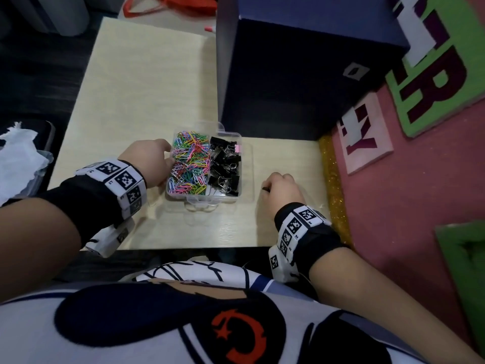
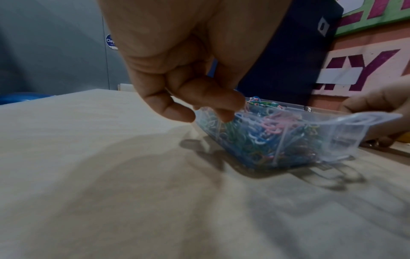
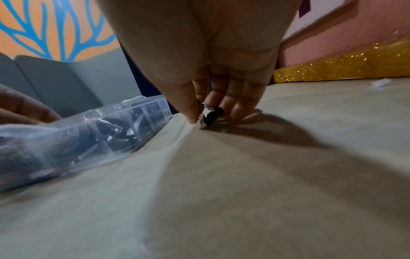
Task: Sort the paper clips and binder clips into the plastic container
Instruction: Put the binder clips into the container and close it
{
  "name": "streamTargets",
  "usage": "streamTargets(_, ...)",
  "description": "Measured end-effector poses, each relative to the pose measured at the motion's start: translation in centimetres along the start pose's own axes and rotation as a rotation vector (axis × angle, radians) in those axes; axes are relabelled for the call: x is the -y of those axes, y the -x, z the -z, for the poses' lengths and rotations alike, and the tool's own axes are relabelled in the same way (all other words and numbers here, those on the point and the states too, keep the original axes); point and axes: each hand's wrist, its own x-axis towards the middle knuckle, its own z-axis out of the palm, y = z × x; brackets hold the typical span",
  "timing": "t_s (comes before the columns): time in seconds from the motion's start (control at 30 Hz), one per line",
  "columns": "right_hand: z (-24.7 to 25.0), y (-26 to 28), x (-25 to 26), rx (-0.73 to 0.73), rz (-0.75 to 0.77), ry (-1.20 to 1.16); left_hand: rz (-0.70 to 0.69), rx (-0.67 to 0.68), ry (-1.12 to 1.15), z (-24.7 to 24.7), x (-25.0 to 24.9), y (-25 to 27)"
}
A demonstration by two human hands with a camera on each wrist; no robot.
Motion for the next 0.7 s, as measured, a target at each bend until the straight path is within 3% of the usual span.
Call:
streamTargets(0.37,2.9,-0.1,4.4,-0.11,0.215,-0.339,-0.004,0.004,0.041,-1.1,-0.8,1.2)
streamTargets(0.7,2.1,0.0,6.8,0.0,0.268,0.004,0.012,-0.008,0.028,0.0,0.4,2.2)
